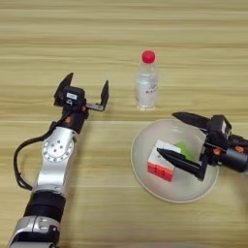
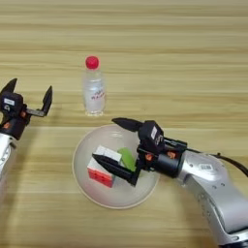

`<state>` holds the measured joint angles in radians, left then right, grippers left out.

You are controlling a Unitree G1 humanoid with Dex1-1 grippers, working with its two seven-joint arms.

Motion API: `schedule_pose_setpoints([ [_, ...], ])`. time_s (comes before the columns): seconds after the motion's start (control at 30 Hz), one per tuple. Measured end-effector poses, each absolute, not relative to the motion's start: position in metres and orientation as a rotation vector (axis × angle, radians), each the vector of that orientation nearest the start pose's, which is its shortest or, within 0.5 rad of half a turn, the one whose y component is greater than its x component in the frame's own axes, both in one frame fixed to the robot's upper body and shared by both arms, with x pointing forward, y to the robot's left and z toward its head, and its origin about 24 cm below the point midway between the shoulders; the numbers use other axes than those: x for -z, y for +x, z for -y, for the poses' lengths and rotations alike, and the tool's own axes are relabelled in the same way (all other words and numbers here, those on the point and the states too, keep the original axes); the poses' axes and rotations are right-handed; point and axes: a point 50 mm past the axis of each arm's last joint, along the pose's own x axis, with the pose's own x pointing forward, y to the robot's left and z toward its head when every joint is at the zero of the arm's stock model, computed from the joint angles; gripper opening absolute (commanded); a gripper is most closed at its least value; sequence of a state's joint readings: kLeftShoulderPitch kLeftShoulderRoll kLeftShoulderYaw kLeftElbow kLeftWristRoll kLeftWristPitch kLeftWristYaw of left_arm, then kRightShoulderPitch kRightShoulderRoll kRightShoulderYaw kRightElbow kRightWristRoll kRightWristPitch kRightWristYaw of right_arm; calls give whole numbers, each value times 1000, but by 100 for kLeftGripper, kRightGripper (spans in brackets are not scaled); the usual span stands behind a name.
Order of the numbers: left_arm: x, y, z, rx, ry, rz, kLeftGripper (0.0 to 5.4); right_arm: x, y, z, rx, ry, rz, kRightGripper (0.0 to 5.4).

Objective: Move the objects on the table

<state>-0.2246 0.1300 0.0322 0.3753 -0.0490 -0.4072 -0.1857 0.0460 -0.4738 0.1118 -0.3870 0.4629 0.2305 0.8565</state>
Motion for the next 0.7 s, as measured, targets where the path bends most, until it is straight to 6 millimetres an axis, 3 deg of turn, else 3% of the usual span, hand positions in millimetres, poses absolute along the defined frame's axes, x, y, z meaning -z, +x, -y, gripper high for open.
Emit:
schedule_pose_setpoints([
  [0.33,-73,288,-158,273,27,314,540,-104,217,142,-1056,19,52,537],
  [0.7,-88,286,-138,426,23,343,540,-112,245,154,-794,79,126,537],
])
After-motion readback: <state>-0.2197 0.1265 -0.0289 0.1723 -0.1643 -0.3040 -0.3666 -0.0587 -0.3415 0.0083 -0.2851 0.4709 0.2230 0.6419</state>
